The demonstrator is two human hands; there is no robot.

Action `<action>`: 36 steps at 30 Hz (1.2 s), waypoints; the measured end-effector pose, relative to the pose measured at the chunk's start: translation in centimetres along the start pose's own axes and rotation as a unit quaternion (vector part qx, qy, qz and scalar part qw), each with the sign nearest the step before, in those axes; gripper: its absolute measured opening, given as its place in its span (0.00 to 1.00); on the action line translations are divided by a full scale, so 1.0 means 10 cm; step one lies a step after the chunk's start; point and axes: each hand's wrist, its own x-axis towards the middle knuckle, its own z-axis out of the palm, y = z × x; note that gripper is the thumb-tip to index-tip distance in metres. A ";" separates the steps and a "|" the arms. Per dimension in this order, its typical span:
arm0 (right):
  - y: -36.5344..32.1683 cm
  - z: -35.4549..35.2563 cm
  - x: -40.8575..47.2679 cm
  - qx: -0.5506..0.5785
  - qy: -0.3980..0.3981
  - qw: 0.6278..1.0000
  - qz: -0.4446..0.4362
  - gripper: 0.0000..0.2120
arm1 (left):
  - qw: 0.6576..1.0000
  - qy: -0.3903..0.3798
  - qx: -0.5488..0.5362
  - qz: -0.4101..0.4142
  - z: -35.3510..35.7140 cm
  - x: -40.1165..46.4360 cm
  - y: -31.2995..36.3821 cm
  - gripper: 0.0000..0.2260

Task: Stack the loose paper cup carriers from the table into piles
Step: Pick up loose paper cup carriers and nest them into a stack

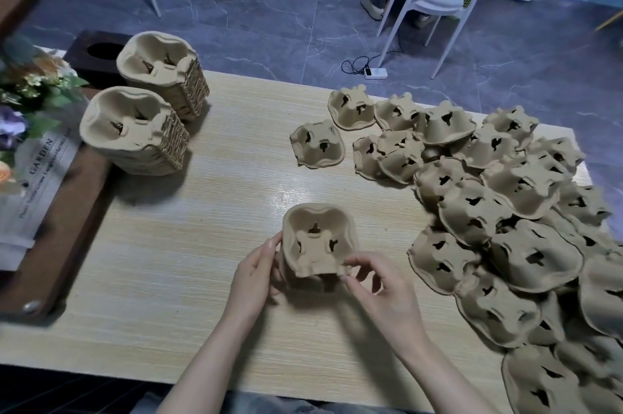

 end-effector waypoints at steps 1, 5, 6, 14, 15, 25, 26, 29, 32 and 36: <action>0.02 0.01 -0.02 -0.010 -0.005 1.000 -0.002 0.11 | 1.000 0.001 -0.004 -0.002 0.00 0.00 0.00 0.13; 0.11 0.03 -0.13 -0.038 -0.030 0.999 -0.001 0.15 | 1.000 -0.001 -0.013 -0.008 -0.02 0.02 -0.02 0.13; 0.13 0.03 -0.15 -0.036 -0.036 0.999 0.004 0.15 | 1.000 -0.003 -0.009 -0.006 -0.02 0.02 -0.02 0.13; 0.18 0.03 -0.11 -0.036 0.004 0.998 0.053 0.08 | 0.999 -0.027 -0.017 0.015 -0.03 0.00 0.04 0.12; 0.20 0.04 -0.09 -0.036 0.008 0.997 0.072 0.09 | 0.999 -0.027 -0.019 0.009 -0.03 0.00 0.03 0.12; 0.38 0.26 0.08 0.045 -0.025 0.979 0.198 0.15 | 0.999 -0.027 0.009 0.014 -0.08 0.09 -0.07 0.19; 0.36 0.28 0.12 0.050 -0.026 0.978 0.199 0.15 | 1.000 -0.021 0.008 0.019 -0.10 0.11 -0.07 0.19; 0.30 0.33 0.28 0.047 -0.040 0.979 0.193 0.16 | 0.999 -0.002 0.002 0.034 -0.15 0.18 -0.07 0.20; 0.24 0.36 0.49 0.028 -0.067 0.979 0.188 0.13 | 0.999 0.015 -0.012 0.040 -0.22 0.27 -0.02 0.20; 0.17 0.36 0.95 -0.067 -0.077 0.987 0.123 0.15 | 0.998 0.035 -0.017 0.054 -0.30 0.40 0.02 0.20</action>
